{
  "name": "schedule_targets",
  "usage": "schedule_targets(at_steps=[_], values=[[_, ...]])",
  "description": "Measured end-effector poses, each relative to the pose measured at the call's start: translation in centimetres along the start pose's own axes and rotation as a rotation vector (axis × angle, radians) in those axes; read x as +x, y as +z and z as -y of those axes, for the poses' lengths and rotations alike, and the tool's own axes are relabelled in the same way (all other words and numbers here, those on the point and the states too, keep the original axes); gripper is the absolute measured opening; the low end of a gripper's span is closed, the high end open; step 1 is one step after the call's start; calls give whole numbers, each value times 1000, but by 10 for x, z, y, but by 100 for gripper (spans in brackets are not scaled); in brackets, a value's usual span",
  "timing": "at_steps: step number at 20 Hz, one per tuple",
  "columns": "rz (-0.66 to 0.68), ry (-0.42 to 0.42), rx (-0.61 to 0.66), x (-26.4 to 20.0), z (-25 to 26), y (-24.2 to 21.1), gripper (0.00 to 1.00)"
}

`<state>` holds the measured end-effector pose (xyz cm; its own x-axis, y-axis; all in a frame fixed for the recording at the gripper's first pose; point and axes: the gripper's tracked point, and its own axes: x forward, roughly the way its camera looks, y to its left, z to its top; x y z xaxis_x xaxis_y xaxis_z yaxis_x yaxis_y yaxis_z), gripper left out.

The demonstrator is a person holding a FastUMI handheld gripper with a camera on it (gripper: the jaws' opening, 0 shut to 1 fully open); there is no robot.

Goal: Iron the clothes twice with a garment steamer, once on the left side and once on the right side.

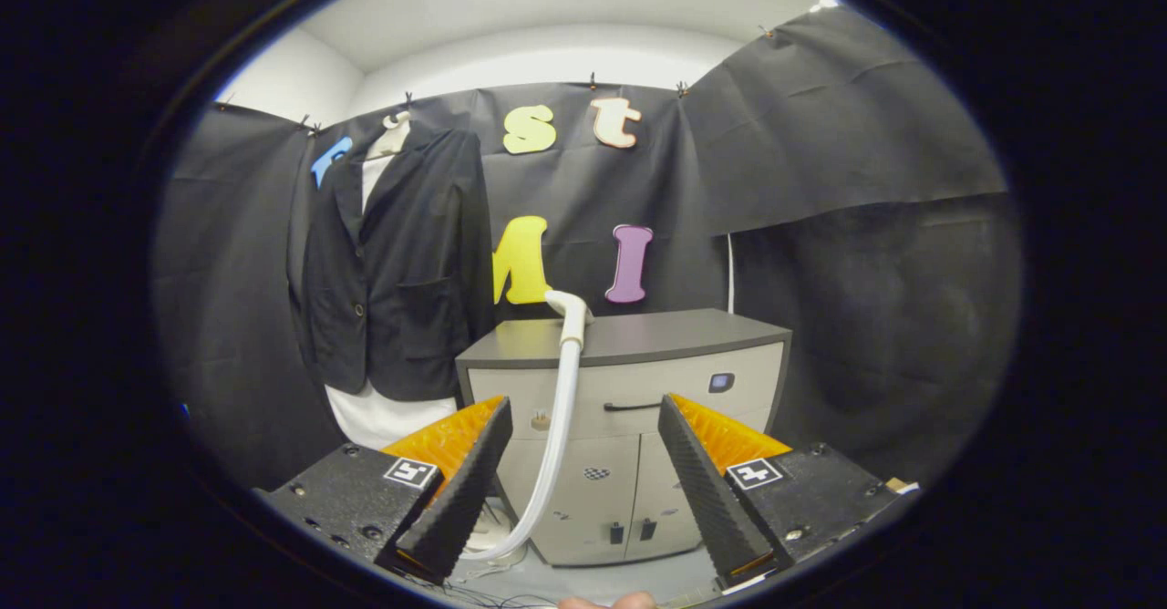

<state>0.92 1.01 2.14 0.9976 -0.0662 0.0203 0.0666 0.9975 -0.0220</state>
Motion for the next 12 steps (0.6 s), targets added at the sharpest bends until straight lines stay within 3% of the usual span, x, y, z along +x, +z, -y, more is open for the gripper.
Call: schedule_targets(at_steps=[12], values=[[-67, -32, -46, 67, -47, 49, 100]])
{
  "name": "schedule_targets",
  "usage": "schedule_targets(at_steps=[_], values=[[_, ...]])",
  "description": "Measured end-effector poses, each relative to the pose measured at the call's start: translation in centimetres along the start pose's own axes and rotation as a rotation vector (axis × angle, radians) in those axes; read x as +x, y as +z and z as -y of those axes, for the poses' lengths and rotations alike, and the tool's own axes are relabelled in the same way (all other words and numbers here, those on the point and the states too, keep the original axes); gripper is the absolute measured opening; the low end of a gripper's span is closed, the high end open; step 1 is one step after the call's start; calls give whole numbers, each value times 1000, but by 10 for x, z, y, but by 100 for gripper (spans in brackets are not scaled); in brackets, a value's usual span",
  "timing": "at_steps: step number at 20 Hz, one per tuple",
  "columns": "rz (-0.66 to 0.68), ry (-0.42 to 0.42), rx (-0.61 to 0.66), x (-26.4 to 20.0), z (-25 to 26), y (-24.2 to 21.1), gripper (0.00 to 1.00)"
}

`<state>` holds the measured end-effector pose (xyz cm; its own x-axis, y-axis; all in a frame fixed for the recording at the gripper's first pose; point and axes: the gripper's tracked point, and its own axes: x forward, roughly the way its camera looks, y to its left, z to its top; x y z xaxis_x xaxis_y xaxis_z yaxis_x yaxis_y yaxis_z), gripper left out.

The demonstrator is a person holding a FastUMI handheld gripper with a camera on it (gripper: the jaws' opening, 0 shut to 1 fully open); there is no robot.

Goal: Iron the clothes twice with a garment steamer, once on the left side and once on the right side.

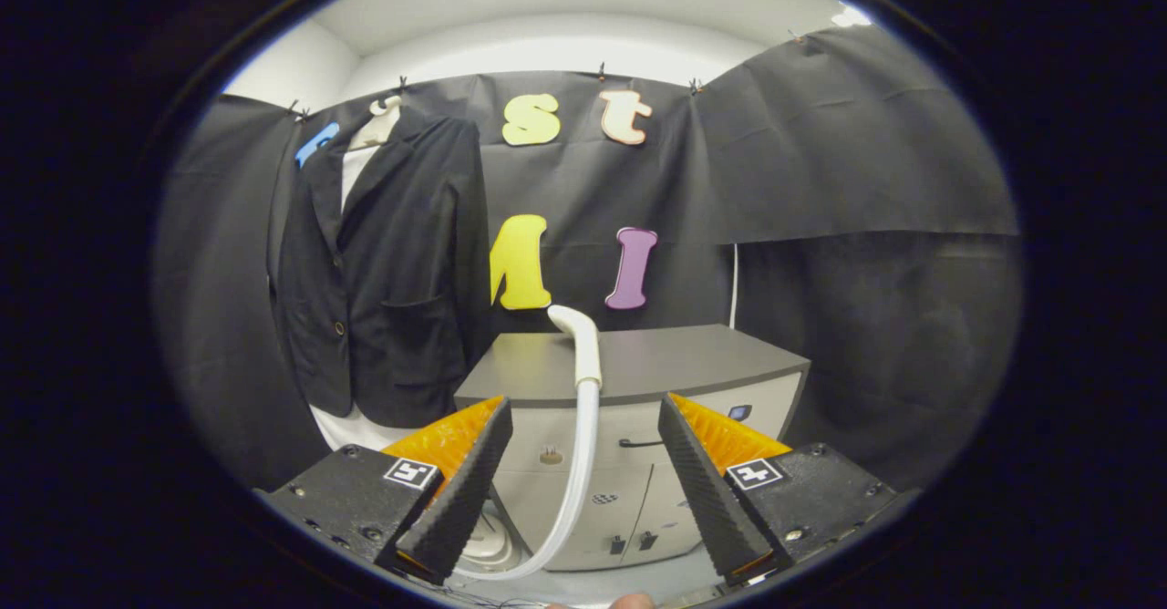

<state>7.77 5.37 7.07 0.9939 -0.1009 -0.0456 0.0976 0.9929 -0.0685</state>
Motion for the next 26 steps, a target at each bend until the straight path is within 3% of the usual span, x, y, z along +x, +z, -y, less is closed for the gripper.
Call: schedule_targets(at_steps=[11, 18, 22, 26], values=[[-206, 111, 8, 167, -5, 32, 100], [-460, 160, 10, 252, 0, -4, 100], [-542, 115, 1, 278, 15, -19, 91], [-620, 118, -11, 273, 14, -36, 78]])
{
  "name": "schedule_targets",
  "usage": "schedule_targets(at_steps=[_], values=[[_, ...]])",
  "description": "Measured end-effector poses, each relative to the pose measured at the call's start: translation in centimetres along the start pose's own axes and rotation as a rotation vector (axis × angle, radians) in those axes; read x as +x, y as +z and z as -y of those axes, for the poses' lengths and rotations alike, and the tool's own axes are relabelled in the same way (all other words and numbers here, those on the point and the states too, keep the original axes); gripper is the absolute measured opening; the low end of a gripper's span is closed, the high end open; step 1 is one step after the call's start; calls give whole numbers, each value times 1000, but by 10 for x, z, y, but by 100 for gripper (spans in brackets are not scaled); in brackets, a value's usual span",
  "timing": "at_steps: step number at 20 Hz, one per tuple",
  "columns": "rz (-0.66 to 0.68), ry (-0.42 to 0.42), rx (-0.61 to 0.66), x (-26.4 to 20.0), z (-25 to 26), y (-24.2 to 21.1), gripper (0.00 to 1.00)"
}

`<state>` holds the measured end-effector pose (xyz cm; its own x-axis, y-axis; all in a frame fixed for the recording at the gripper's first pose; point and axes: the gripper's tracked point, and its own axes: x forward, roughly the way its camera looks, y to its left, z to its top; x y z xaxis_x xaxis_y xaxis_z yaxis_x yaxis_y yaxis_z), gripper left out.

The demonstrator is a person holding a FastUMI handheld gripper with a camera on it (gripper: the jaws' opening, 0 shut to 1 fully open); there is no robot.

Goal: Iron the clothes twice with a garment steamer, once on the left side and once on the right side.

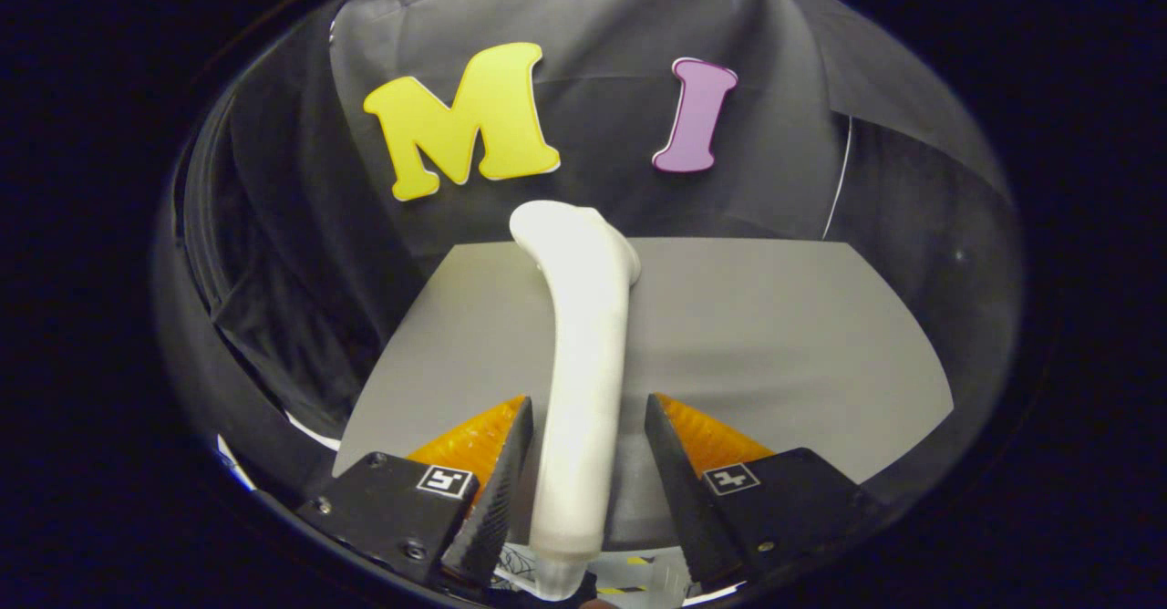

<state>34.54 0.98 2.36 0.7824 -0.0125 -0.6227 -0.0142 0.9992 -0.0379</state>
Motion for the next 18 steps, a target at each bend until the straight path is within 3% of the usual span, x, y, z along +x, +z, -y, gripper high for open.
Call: schedule_targets(at_steps=[8, 12, 18], values=[[41, -59, 18, 5, -5, 6, 41], [106, -58, 96, -13, -16, -3, 35], [245, -30, 168, -73, -46, -4, 35]])
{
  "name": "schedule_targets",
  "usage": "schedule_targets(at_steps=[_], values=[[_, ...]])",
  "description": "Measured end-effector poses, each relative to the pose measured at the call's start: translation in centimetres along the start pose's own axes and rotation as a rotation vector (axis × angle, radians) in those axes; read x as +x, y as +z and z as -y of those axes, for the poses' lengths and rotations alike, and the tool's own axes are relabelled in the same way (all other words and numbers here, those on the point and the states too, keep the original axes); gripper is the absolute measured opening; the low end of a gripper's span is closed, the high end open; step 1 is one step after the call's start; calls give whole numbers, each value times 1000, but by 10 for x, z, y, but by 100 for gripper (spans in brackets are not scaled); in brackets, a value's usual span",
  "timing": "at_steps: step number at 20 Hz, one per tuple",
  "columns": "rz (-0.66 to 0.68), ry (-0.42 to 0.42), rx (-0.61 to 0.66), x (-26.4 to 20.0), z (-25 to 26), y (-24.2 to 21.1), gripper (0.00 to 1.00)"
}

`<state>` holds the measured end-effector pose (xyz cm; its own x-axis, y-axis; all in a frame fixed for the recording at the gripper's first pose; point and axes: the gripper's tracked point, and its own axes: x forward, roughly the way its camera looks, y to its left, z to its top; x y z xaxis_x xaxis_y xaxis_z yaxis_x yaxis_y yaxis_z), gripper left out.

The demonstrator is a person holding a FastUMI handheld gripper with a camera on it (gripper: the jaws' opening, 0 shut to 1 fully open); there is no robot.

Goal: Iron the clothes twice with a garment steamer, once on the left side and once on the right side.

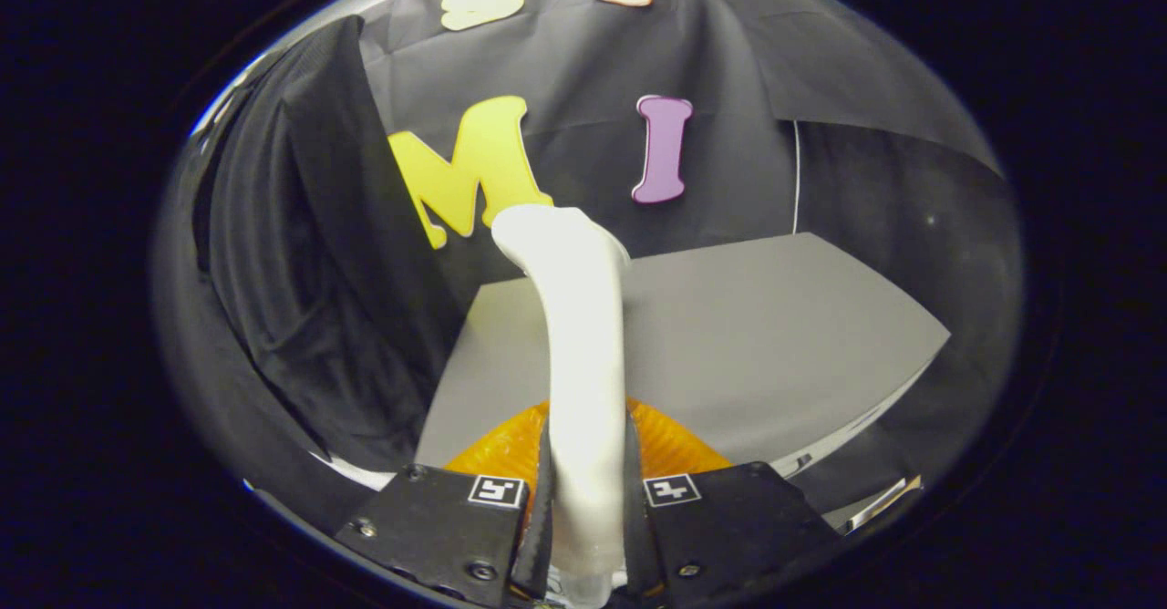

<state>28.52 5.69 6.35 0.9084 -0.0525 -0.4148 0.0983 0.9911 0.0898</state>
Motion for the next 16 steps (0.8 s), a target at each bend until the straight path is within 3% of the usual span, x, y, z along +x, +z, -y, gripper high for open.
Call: schedule_targets(at_steps=[8, 16], values=[[208, 26, 34, -102, -61, 14, 34], [539, 97, -9, -180, -146, 89, 34]])
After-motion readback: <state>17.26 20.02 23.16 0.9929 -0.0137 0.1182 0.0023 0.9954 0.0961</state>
